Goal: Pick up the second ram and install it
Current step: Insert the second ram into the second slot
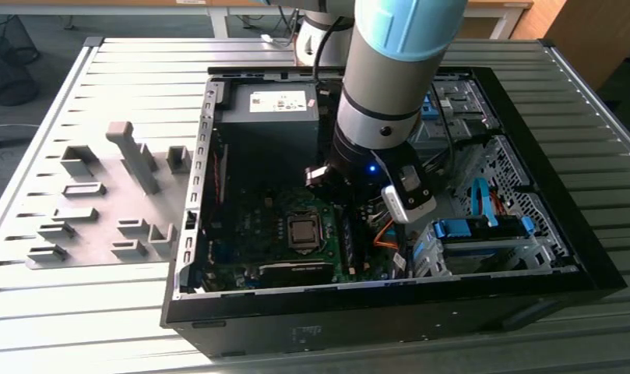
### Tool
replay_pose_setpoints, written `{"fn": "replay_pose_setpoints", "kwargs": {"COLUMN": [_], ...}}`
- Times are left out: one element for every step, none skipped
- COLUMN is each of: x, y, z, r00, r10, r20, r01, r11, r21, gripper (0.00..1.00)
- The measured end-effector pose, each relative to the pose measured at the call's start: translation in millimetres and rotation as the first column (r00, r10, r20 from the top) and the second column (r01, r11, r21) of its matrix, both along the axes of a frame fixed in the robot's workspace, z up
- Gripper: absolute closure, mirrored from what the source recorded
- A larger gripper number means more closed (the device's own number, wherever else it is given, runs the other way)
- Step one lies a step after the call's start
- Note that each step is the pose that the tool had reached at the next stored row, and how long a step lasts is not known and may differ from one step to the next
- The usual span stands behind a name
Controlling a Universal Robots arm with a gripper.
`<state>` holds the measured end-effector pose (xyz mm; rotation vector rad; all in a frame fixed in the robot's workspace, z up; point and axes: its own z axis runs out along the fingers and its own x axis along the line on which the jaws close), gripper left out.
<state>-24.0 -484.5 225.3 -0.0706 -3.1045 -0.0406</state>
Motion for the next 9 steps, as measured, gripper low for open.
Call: {"fn": "replay_pose_setpoints", "kwargs": {"x": [0.0,0.0,0.0,0.1,0.6,0.8,1.1,1.1,1.1], "y": [0.0,0.0,0.0,0.0,0.2,0.2,0.2,0.3,0.3], "z": [-0.1,-0.1,-0.1,-0.3,-0.5,-0.5,-0.7,-0.9,-1.1], "r00": [1.0,1.0,1.0,1.0,1.0,0.9999,0.9998,0.9996,0.9995], "r10": [0.0,0.0,0.0,0.0,0.005,0.012,0.021,0.029,0.031], "r20": [0.0001,0.0001,0.0,0.0001,0.0002,0.0001,0.0001,0.0001,0.0001], "r01": [0.0,0.0,0.0,0.0,-0.005,-0.012,-0.021,-0.029,-0.031], "r11": [1.0,1.0,1.0,1.0,1.0,0.9999,0.9998,0.9996,0.9995], "r21": [0.0001,0.0001,0.0001,0.0002,0.0006,0.001,0.0015,0.0019,0.002], "gripper": [0.86,0.86,0.86,0.86,0.86,0.86,0.86,0.86,0.86]}}
